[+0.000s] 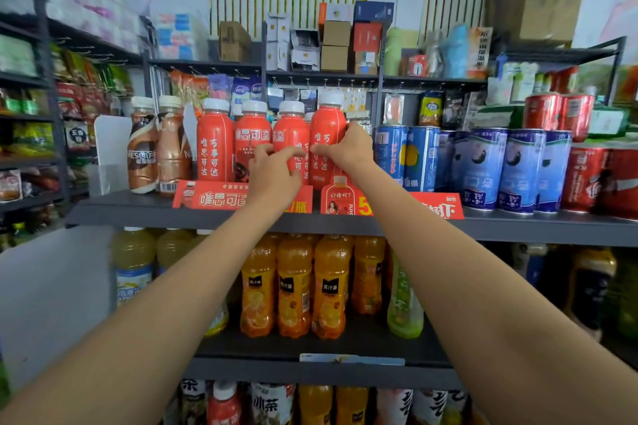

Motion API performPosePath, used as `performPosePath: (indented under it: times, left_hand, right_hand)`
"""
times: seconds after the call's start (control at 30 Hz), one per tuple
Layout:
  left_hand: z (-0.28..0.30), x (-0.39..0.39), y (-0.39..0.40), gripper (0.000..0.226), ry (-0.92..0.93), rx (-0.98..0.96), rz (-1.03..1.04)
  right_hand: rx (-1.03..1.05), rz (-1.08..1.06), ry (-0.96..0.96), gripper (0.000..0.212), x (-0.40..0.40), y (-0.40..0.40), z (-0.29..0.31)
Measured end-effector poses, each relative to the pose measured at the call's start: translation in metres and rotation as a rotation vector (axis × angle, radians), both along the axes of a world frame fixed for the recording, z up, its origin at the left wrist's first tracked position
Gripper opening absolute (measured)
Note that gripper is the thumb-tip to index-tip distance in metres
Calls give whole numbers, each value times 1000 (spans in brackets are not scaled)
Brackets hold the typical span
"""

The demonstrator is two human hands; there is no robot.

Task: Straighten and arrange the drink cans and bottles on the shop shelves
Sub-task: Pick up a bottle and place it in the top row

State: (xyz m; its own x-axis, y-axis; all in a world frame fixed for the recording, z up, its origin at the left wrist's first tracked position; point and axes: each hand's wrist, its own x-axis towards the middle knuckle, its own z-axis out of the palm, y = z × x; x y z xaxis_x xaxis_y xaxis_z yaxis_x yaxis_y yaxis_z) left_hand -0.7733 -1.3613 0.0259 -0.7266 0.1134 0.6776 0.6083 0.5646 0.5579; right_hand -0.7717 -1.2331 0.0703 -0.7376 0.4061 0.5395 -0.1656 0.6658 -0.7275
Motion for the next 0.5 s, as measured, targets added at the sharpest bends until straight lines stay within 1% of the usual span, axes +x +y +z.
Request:
performPosePath:
  times: [0.1,0.27,0.3,0.43,0.5]
  left_hand:
    - [-2,-2,-1,36,5,0,9]
    - [-3,-2,-1,37,19,2,18]
    - [-3,-1,0,37,19,3,23]
    - [-8,2,2,40,41,-23,30]
    - [-10,0,0,41,51,-40,25]
  right_hand:
    - [77,-44,-35,56,-2,-5,-4]
    - [143,-86,-49,60,-4,-9,-10]
    - [167,-102,-52,57,-4,-10,-10]
    - [354,-105,-85,27,4,-12,-22]
    - [437,-119,-137,21,9,-14,-29]
